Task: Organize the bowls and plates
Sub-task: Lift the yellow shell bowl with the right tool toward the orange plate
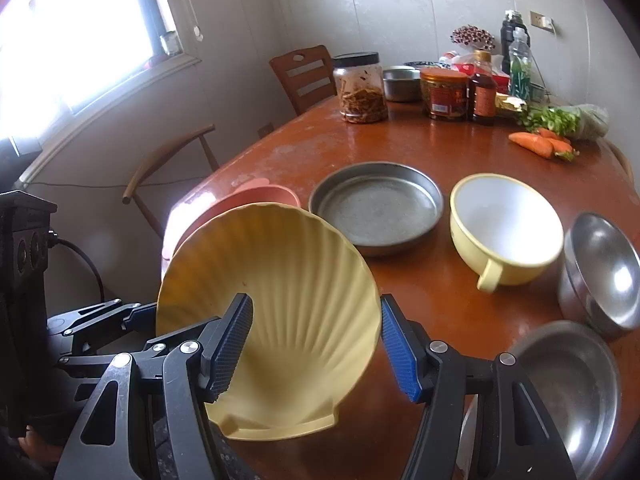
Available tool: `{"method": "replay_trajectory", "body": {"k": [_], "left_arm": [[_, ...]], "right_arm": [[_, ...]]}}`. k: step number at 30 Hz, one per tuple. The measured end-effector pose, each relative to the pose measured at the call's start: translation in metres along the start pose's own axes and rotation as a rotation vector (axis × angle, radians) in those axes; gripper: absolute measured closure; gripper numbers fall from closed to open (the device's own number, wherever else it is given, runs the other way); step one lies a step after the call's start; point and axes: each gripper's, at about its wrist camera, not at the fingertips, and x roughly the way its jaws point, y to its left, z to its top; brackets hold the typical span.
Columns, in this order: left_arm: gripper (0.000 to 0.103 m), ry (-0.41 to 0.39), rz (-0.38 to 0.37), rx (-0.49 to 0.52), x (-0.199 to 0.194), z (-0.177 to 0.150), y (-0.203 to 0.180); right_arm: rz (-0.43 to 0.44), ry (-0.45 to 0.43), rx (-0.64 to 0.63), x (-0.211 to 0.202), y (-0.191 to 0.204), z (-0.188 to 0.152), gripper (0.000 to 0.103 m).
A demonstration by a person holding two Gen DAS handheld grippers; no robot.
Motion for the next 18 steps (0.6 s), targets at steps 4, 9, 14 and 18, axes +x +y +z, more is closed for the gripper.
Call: {"method": "replay_trajectory", "body": {"k": [4, 9, 14, 18], "left_arm": [[0.056, -0.022, 0.013, -0.012, -0.006, 0.007, 0.010], [0.056, -0.050, 0.037, -0.042, -0.013, 0.017, 0.027], [0.056, -0.070, 0.066, -0.073, -0.015, 0.029, 0.049], [0.056, -0.076, 0.080, -0.090, -0.012, 0.038, 0.064]], "right_arm": [[0.014, -0.006, -0.007, 0.005, 0.006, 0.011, 0.037], [0.027, -0.013, -0.040, 0.016, 0.023, 0.030, 0.037], [0.042, -0.014, -0.081, 0.028, 0.043, 0.047, 0.037], [0.056, 0.000, -0.093, 0.044, 0.055, 0.060, 0.037]]}}
